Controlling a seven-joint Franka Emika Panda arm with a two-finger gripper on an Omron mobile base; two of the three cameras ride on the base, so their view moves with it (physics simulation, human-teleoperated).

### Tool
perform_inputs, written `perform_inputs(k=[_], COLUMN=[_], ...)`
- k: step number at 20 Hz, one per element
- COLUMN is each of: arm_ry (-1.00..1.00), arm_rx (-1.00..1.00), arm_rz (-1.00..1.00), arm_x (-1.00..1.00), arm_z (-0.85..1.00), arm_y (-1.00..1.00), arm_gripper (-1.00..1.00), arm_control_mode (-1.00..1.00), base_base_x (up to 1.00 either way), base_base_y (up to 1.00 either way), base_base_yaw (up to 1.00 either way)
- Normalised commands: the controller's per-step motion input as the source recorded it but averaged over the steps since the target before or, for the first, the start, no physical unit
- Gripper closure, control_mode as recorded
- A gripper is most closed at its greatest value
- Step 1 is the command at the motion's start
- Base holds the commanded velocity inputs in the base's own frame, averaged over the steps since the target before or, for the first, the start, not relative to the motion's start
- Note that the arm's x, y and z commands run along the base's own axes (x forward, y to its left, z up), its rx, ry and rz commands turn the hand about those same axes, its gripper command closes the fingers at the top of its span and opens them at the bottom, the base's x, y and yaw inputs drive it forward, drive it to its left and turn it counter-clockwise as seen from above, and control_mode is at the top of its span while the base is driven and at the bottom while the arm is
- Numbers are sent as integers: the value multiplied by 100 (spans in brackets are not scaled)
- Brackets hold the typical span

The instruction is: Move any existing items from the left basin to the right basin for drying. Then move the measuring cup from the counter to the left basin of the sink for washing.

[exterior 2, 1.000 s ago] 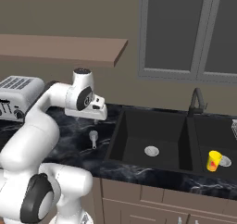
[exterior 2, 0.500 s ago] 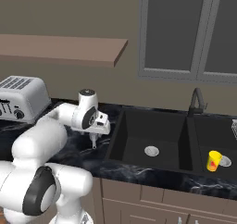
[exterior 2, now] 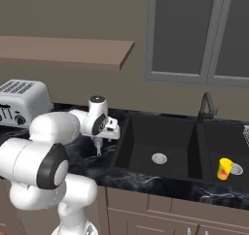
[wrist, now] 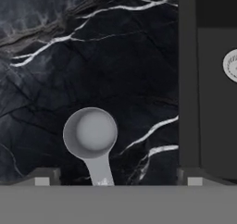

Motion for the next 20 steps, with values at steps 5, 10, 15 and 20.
perform_inputs(k=[5,10,15,20], arm_ry=[0,0,0,0], arm_rx=[0,0,0,0], arm_rz=[0,0,0,0], arm_x=[26,11,0,-1], arm_z=[-41,-47,-42,-23], arm_y=[-2,0,0,5], arm_gripper=[-100,-100,-100,-100], arm_control_mode=[-100,-100,-100,-100], base_base_x=[0,0,0,0], base_base_y=[0,0,0,0], base_base_yaw=[0,0,0,0])
